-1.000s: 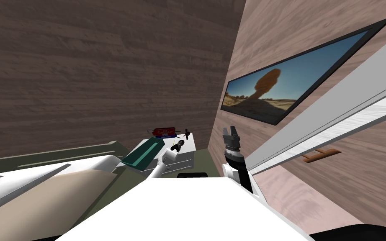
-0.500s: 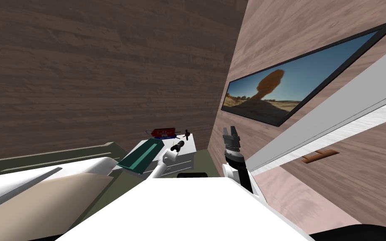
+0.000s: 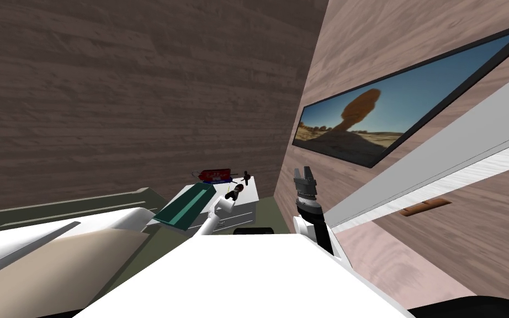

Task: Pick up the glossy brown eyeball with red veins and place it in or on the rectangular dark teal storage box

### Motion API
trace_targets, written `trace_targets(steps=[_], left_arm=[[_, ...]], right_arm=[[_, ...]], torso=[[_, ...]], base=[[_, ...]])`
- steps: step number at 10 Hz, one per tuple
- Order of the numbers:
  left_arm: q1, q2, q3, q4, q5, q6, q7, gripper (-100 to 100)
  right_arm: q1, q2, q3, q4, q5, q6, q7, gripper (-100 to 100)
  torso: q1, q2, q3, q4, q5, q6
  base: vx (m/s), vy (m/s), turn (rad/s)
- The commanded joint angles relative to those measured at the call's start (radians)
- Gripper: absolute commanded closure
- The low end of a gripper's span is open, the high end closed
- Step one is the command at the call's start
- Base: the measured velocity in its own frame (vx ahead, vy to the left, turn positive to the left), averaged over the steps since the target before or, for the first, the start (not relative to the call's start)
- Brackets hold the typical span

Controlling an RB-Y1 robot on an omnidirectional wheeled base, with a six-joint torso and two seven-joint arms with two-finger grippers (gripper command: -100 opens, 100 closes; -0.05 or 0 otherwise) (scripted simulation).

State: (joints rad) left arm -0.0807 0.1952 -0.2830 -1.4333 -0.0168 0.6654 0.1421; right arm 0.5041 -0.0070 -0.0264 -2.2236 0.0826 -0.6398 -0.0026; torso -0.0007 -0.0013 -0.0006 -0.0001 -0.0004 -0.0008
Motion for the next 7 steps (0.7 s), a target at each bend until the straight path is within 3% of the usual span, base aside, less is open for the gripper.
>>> trace_targets(steps=[1, 2, 3, 5, 6, 7], left_arm=[[0.0, 0.0, 0.0, 0.0, 0.0, 0.0, 0.0, 100], [0.0, 0.0, 0.0, 0.0, 0.0, 0.0, 0.0, 0], [0.007, 0.005, -0.008, -0.033, 0.001, 0.026, 0.003, 100], [0.008, 0.005, -0.009, -0.038, 0.0, 0.027, 0.004, 100], [0.009, 0.006, -0.01, -0.04, 0.0, 0.031, 0.005, 0], [-0.023, 0.01, 0.002, -0.065, 0.025, -0.002, 0.002, 100]], right_arm=[[0.0, 0.0, 0.0, 0.0, 0.0, 0.0, 0.0, 0], [0.0, 0.0, 0.0, 0.0, 0.0, 0.0, 0.0, 0], [0.0, 0.0, 0.0, 0.0, 0.0, 0.0, 0.0, 0], [0.0, 0.0, 0.0, 0.0, 0.0, 0.0, 0.0, 0], [0.0, 0.0, 0.0, 0.0, 0.0, 0.0, 0.0, 0], [0.0, 0.0, 0.0, 0.0, 0.0, 0.0, 0.0, 0]], torso=[[0.0, 0.0, 0.0, 0.0, 0.0, 0.0], [0.0, 0.0, 0.0, 0.0, 0.0, 0.0], [0.0, 0.0, 0.0, 0.0, 0.0, 0.0], [0.0, 0.004, 0.002, 0.001, 0.0, 0.0], [0.0, 0.003, 0.002, 0.001, 0.0, 0.0], [0.0, 0.002, 0.001, 0.001, 0.0, 0.0]], base=[[0.0, 0.0, 0.0], [0.0, 0.0, 0.0], [-0.028, 0.006, 0.021], [-0.041, 0.006, 0.013], [0.0, 0.0, 0.0], [-0.051, -0.063, 0.202]])
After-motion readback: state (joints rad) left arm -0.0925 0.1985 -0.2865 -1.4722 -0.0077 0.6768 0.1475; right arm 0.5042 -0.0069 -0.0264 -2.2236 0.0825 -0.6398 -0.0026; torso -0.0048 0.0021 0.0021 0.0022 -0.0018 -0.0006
